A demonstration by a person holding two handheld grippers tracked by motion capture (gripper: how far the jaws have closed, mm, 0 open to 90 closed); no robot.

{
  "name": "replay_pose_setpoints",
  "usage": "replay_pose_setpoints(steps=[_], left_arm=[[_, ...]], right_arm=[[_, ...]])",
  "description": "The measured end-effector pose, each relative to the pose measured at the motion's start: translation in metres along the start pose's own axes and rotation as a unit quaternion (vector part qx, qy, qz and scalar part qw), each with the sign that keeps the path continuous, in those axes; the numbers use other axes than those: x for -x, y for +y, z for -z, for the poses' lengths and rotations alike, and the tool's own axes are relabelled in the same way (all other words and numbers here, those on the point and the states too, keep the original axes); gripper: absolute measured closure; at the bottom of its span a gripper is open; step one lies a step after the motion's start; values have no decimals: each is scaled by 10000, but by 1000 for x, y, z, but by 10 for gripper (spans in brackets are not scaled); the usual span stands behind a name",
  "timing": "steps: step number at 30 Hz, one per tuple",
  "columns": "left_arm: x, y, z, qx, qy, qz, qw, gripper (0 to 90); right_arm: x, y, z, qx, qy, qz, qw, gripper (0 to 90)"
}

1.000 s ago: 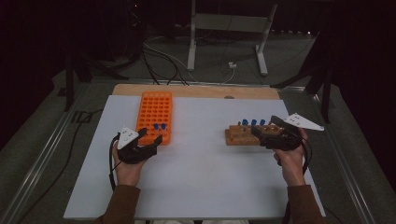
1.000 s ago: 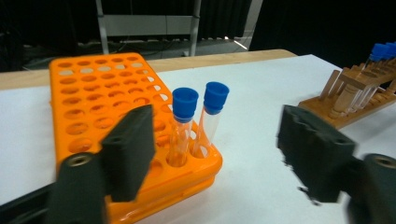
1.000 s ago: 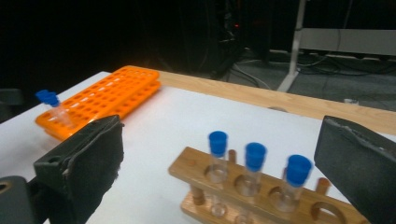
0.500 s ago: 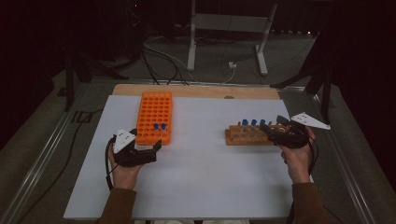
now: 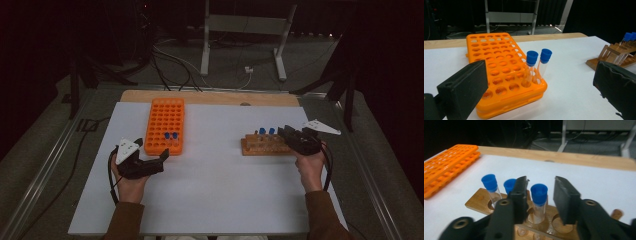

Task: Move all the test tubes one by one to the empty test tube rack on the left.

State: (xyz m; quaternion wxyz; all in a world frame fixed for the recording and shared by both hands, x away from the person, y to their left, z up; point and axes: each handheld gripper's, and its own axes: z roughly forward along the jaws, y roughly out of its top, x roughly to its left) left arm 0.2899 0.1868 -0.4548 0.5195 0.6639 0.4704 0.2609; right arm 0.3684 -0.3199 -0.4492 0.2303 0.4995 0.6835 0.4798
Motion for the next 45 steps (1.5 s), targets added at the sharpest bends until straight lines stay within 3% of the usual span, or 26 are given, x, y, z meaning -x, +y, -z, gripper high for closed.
replay_pose_setpoints(steps=[4,11,25,36,45], left_arm=[[-2,-1,0,-24,27,19,10000,8],[-1,-1,-1,-39,39,21,10000,8],[-1,-2,0,-35,53,19,10000,8],[-1,-2,0,-52,62,-17,10000,8],[0,-4,-2,-101,53,-40,9999,8]], right_arm=[[-1,-6,-7,-127,29,58,9999,737],[-4,-9,-8,-133,-74,199,9997,749],[-7,-13,-9,-123,-162,217,9996,761],[-8,-1,9,329,-199,206,9991,763],[-12,14,30,751,-250,280,9965,763]])
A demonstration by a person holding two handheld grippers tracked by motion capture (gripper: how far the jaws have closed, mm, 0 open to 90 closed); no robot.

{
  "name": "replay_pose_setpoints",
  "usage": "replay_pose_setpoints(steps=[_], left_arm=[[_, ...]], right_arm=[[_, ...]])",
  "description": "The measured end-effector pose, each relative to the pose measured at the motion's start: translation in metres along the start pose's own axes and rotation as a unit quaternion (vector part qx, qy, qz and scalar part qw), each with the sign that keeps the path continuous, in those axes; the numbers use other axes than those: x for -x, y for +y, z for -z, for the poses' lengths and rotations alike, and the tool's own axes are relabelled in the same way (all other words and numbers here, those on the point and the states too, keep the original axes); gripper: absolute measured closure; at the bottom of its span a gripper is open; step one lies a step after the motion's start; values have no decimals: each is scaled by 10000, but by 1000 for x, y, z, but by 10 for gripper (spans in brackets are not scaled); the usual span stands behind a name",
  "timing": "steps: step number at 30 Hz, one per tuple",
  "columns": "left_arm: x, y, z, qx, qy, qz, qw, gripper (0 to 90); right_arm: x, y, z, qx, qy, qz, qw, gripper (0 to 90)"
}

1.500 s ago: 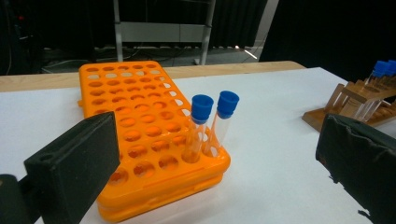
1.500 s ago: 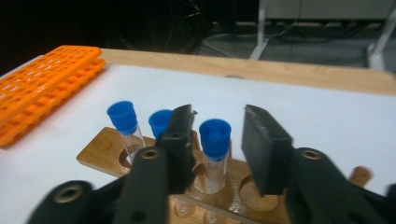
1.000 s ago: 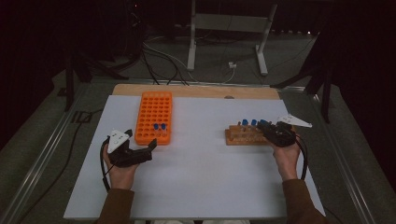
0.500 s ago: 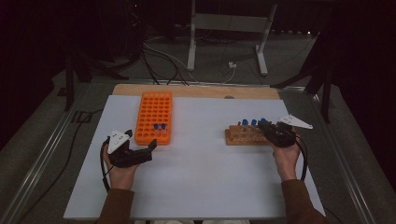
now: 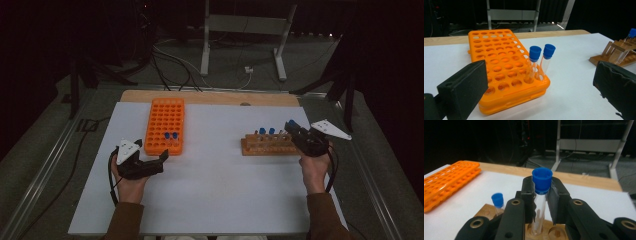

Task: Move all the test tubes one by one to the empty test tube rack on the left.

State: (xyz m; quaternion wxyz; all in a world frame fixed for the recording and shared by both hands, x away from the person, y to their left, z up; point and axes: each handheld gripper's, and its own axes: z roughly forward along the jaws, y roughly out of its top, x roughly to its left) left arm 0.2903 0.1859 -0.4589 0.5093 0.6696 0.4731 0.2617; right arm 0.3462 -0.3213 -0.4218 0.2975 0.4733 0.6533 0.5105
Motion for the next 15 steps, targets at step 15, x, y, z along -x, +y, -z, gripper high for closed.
replay_pose_setpoints(steps=[15], left_arm=[[3,1,-1,-8,14,-42,10000,8]], right_arm=[[-5,10,17,-66,264,70,9996,763]])
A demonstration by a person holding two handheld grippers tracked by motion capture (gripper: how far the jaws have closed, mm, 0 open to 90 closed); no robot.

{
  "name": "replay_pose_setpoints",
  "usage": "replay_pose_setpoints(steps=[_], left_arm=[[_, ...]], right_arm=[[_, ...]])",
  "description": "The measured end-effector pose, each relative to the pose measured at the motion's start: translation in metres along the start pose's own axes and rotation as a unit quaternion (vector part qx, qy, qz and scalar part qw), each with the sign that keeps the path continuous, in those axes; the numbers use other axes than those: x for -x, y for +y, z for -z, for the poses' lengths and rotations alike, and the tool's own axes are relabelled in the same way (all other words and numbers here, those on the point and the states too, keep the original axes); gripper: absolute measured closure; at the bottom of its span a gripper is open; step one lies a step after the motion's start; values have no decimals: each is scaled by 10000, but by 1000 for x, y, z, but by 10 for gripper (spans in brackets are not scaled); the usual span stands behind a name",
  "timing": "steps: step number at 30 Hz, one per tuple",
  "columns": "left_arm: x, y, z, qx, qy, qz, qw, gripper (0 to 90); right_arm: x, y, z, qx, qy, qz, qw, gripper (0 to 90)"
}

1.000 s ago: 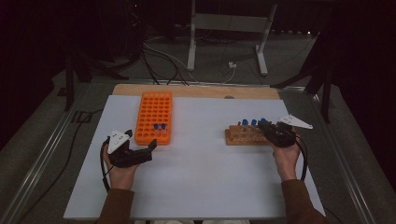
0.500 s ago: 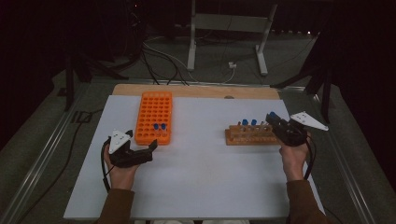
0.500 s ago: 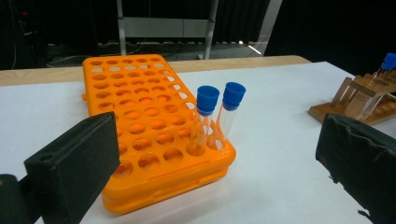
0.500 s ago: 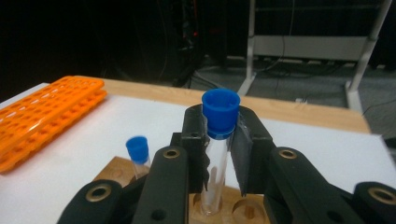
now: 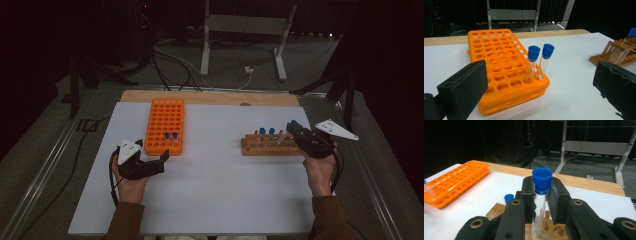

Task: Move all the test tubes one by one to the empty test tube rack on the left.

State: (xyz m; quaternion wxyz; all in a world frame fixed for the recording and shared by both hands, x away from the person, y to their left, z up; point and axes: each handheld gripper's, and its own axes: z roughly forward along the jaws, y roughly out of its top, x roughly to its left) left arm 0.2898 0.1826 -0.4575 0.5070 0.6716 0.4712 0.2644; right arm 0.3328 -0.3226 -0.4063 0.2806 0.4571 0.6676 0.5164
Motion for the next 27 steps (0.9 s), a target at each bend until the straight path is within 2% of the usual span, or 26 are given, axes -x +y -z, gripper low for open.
replay_pose_setpoints(steps=[5,9,14,22,27], left_arm=[[7,4,-2,19,-25,-40,10000,8],[15,9,-4,64,-153,-107,9998,8],[28,17,-8,89,-242,-332,9991,8],[50,31,-20,121,-571,-588,9966,8],[66,36,-31,173,-785,-719,9942,8]], right_arm=[[-6,0,3,-98,85,103,9999,763],[-14,1,2,-174,202,228,9994,763],[-26,0,-1,-305,302,376,9984,763],[-37,-1,-5,-336,571,333,9972,763],[-44,-3,-9,-395,703,373,9960,763]])
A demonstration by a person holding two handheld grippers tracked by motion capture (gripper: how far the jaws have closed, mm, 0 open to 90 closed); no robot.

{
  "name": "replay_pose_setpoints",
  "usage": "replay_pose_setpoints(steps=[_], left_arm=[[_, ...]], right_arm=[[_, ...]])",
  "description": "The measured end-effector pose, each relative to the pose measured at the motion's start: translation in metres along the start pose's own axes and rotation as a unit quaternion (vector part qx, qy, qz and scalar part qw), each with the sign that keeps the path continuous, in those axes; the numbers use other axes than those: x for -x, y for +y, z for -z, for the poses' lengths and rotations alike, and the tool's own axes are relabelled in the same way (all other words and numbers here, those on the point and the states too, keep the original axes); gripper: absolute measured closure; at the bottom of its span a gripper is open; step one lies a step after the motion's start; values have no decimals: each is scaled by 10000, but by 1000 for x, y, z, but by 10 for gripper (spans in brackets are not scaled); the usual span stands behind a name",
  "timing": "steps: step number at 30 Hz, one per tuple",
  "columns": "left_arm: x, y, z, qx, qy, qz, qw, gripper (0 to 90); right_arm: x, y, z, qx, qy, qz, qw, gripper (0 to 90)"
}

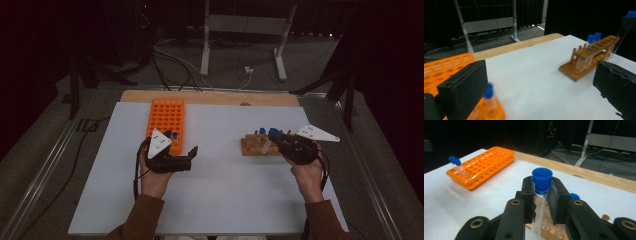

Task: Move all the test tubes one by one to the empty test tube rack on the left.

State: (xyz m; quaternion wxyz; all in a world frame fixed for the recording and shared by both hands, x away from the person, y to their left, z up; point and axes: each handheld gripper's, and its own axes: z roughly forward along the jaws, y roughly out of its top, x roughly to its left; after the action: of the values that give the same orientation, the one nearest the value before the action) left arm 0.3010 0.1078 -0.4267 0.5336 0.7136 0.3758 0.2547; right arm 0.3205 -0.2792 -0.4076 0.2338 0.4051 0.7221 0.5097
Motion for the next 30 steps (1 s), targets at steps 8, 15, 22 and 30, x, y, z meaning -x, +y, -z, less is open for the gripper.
replay_pose_setpoints(steps=[8,15,22,30], left_arm=[[19,5,-24,-302,-161,-43,9994,14],[35,6,-42,-362,-348,-159,9986,29],[52,8,-57,-405,-544,-300,9972,40],[68,9,-70,-437,-730,-411,9955,43]], right_arm=[[-4,0,-2,-22,79,-56,10000,763],[-9,1,-2,15,215,-42,9998,763],[-17,2,-2,38,365,4,9993,763],[-26,3,-4,30,495,65,9987,762]])
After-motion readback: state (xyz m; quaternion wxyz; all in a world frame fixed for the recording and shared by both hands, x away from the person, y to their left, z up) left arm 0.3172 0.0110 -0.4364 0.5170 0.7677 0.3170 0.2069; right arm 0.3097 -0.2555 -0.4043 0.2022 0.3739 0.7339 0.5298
